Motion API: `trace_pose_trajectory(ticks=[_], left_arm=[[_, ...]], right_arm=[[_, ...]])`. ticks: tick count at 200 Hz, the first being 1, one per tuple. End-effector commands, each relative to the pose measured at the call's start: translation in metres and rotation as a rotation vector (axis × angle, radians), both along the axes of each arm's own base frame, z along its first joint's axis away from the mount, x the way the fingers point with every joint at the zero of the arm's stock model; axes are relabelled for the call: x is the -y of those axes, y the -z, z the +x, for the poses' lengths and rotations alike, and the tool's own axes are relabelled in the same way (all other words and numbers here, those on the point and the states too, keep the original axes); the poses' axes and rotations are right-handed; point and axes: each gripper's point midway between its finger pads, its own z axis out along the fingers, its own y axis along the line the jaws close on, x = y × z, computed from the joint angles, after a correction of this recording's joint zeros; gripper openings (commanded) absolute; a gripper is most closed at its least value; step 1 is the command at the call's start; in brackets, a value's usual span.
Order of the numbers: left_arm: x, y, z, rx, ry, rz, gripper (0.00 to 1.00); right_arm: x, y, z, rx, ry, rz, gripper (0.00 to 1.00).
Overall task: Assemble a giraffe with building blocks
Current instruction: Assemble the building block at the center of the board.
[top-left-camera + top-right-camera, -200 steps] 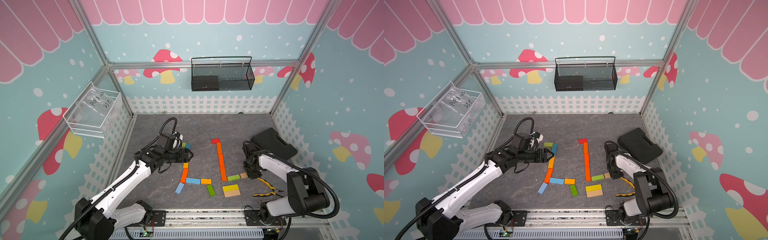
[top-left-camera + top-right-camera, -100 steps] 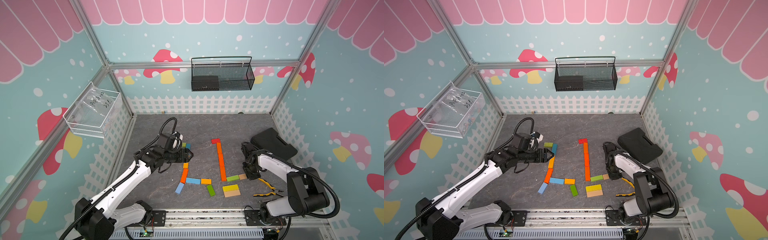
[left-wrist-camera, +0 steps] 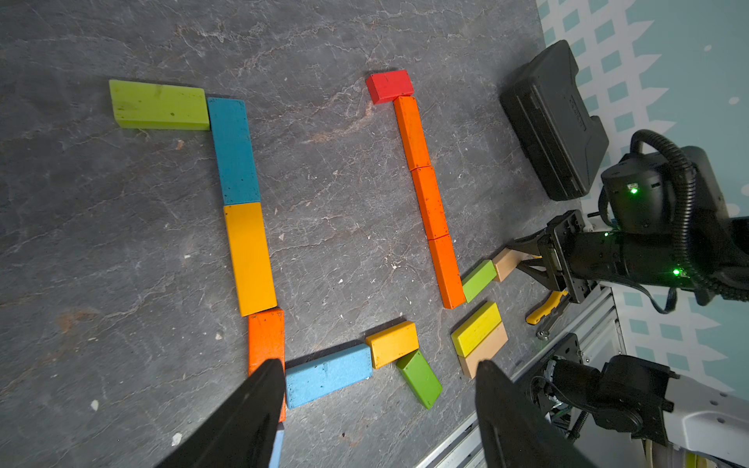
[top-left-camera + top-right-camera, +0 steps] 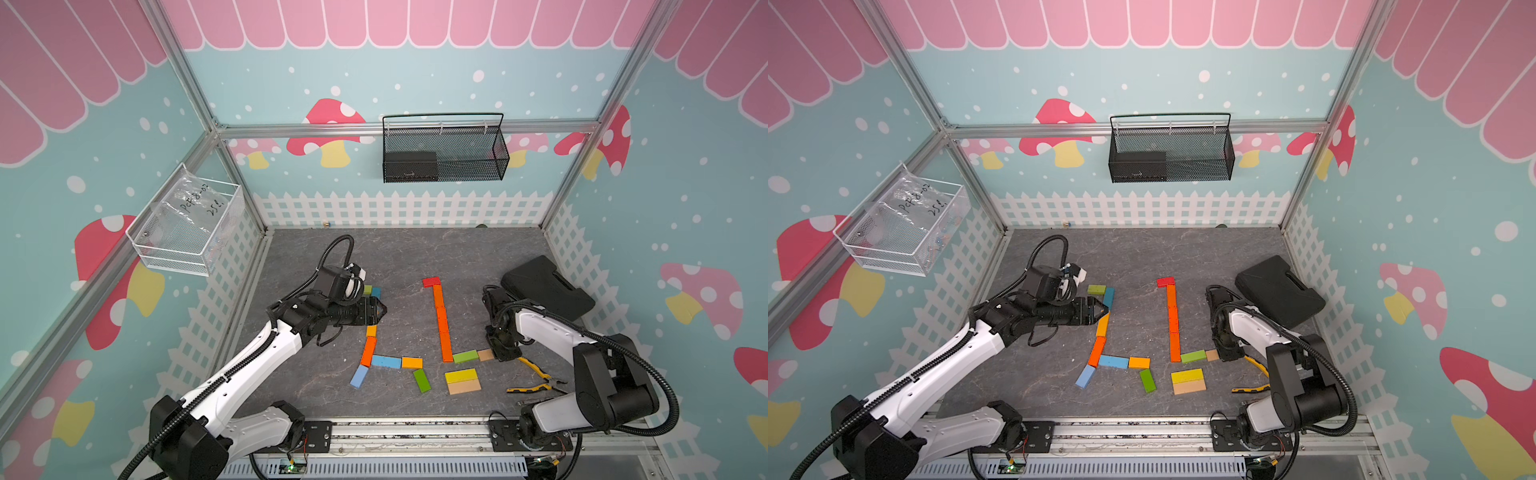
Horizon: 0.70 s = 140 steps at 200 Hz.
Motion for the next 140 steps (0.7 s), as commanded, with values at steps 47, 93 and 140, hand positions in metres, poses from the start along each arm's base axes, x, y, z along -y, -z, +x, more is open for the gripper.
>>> trace_pose_trajectory(ticks=[47, 93, 140], left_arm=[[0.000, -0.007, 0.005, 0.028, 0.009, -0.003, 0.77], [0.000, -0.008, 0.005, 0.030, 0.008, -0.002, 0.77], [0.000, -0.007, 0.005, 0.029, 0.007, -0.004, 0.77]], right_arm=[[-0.003, 0.000, 0.003, -0.001, 0.021, 0.005, 0.26], [-0.001, -0.011, 0.011, 0.050, -0.006, -0.007, 0.35], [0.000, -0.020, 0.015, 0.077, -0.034, -0.011, 0.59]])
